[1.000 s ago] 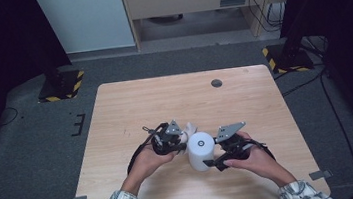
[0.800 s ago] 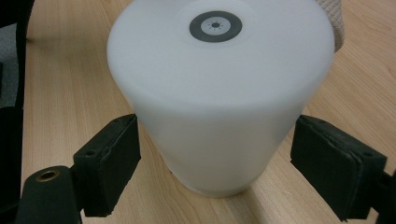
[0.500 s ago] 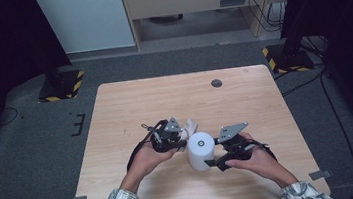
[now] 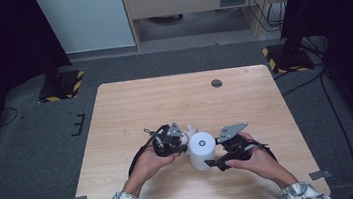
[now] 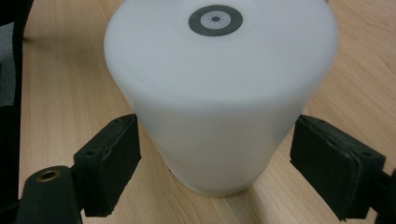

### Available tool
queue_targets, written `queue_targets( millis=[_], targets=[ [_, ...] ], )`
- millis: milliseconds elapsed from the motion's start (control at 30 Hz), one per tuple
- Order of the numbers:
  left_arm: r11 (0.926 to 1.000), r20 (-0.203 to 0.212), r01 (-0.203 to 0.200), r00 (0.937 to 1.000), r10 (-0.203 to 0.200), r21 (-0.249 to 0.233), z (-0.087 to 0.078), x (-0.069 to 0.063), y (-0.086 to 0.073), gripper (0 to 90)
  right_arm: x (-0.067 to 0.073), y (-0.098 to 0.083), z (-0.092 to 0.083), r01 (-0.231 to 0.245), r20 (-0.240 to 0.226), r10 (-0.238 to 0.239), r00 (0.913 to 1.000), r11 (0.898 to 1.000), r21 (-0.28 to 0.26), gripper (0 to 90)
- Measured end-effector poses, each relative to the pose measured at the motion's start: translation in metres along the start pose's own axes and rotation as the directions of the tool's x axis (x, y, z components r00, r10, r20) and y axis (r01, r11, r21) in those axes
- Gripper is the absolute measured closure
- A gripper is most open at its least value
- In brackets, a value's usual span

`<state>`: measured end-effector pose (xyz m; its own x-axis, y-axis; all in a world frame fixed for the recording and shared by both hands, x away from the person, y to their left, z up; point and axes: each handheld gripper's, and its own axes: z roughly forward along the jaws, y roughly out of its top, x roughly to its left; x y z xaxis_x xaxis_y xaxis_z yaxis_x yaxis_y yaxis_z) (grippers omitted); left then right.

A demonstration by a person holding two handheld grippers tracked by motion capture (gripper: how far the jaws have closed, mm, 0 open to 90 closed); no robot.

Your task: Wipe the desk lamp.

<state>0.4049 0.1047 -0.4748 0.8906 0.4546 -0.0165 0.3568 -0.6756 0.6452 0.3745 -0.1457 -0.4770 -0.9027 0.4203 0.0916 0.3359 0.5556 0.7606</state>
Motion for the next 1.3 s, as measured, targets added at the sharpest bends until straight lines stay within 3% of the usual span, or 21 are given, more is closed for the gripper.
queue_targets(
  millis=[167,500,667,1033,1300],
  targets=[
    [0.9999,0.008,-0.004,1.0,0.004,-0.011,-0.005,-0.009,-0.012,78.9,-0.001,0.0,0.002,0.0,0.004,0.0,1.0,1.0,0.006,15.5],
    [0.9986,0.018,-0.046,0.9988,0.046,-0.028,-0.027,-0.027,-0.012,78.9,-0.001,0.0,0.003,-0.004,0.006,0.004,1.0,1.0,0.01,15.2],
    [0.9988,0.026,-0.047,0.9985,0.048,-0.009,-0.021,-0.032,-0.017,78.9,-0.001,0.0,0.004,-0.004,0.009,0.004,1.0,1.0,0.013,14.7],
    [0.9998,0.013,-0.021,0.9997,0.021,0.004,-0.009,-0.028,-0.02,78.9,-0.001,0.0,0.005,-0.008,0.012,0.008,0.9999,1.0,0.012,14.5],
    [0.9996,0.032,-0.025,0.9992,0.025,0.014,-0.008,-0.036,-0.024,78.9,-0.001,0.0,0.005,-0.009,0.016,0.009,0.9998,1.0,0.012,14.1]
  ],
)
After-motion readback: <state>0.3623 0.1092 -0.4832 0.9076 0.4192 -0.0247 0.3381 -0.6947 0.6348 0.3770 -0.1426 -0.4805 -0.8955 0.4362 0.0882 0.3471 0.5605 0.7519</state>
